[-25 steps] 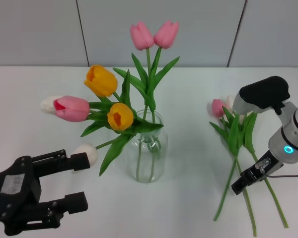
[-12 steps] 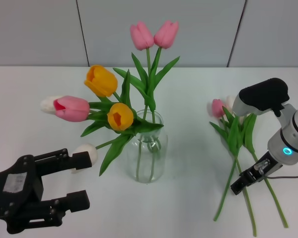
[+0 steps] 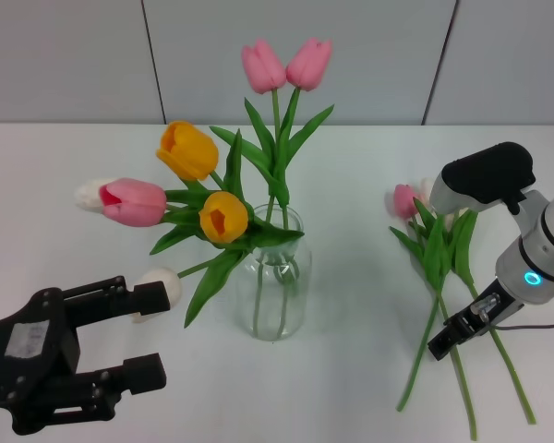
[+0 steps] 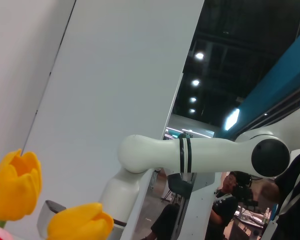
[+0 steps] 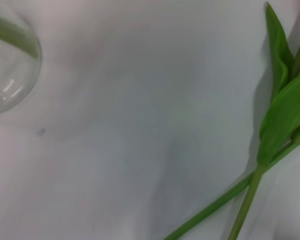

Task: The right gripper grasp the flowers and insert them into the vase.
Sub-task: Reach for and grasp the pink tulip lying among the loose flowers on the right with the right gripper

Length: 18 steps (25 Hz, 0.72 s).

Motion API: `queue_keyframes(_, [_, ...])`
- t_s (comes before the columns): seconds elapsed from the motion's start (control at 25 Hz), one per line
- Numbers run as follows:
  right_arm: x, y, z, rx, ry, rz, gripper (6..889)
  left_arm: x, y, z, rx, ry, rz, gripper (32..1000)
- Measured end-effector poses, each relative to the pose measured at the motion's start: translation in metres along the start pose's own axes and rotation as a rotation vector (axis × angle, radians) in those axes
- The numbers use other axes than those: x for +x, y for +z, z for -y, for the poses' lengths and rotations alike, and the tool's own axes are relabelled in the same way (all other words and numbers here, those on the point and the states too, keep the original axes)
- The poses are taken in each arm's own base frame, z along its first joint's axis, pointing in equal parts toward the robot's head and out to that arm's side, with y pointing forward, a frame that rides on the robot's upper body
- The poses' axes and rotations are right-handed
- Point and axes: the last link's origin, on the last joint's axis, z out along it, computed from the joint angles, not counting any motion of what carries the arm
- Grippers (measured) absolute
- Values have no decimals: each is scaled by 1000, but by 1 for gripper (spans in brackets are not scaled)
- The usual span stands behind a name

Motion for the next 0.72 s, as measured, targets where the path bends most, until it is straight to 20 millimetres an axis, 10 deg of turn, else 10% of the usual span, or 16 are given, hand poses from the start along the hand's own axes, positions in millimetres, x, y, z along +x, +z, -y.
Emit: queue_keyframes(0.72, [1,2,0,1,5,-5,713,0,0,0,-1,-1,3,801])
